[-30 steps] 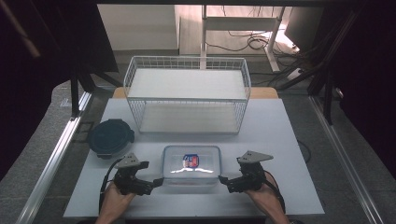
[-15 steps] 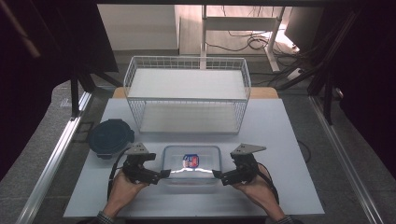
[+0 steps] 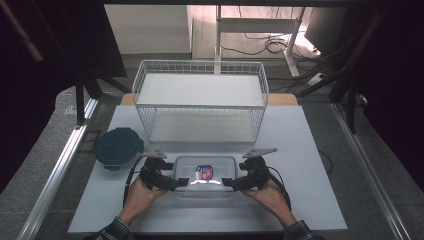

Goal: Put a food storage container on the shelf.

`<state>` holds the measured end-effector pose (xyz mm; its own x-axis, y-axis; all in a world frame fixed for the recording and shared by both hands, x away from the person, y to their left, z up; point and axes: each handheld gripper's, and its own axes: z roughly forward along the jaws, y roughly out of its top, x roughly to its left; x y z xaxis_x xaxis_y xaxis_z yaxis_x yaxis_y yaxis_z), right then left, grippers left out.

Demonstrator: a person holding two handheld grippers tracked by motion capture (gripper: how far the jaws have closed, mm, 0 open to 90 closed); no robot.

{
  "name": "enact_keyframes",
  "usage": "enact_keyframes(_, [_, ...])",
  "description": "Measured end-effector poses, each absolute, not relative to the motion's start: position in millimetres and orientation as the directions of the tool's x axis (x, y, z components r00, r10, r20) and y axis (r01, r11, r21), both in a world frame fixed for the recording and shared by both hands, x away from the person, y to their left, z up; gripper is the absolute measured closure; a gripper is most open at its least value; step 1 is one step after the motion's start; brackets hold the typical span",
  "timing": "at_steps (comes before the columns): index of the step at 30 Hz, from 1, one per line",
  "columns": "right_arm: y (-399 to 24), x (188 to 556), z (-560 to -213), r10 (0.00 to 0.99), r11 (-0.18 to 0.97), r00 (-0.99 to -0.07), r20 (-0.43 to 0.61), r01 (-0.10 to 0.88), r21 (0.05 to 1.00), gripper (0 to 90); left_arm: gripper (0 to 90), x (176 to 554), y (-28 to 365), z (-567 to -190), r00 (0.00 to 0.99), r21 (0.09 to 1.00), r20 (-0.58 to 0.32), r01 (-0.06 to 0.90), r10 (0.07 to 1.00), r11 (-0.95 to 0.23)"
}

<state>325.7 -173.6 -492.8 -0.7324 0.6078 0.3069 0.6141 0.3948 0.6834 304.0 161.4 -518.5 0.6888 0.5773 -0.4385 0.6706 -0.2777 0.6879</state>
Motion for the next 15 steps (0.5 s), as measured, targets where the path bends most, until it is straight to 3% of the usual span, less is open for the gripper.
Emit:
enact_keyframes(3, [-171.5,326.9,-499.1,0.571,0.392,-0.719,0.395,0.662,0.638,2.4,1.1,301.3,162.4,-522.4,0.662,0.656,-0.496,0.710,0.562,-0.258])
enact_keyframes(6, [-170.8,325.3,-502.4,0.570,0.388,-0.698,0.434,0.694,0.607,1.8,6.5,296.1,166.4,-520.9,0.646,0.638,-0.520,0.729,0.559,-0.249])
enact_keyframes(8, [-172.5,319.2,-495.6,0.577,0.408,-0.711,0.401,0.677,0.613,10.3,13.8,290.9,171.1,-516.8,0.640,0.637,-0.522,0.732,0.563,-0.242])
enact_keyframes(9, [-172.5,319.2,-495.6,0.577,0.408,-0.711,0.401,0.677,0.613,10.3,18.1,290.9,171.1,-516.8,0.640,0.637,-0.522,0.732,0.563,-0.242])
enact_keyframes(12, [-180.2,310.2,-488.9,0.585,0.396,-0.704,0.402,0.681,0.615,22.0,22.5,282.7,172.0,-511.3,0.648,0.646,-0.496,0.720,0.578,-0.254])
enact_keyframes(13, [-180.2,310.2,-488.9,0.585,0.396,-0.704,0.402,0.681,0.615,22.0,23.2,282.7,172.0,-511.3,0.648,0.646,-0.496,0.720,0.578,-0.254])
enact_keyframes(15, [-184.3,307.2,-488.5,0.583,0.388,-0.691,0.427,0.699,0.601,27.2,33.1,280.3,176.6,-510.1,0.617,0.645,-0.532,0.739,0.580,-0.196])
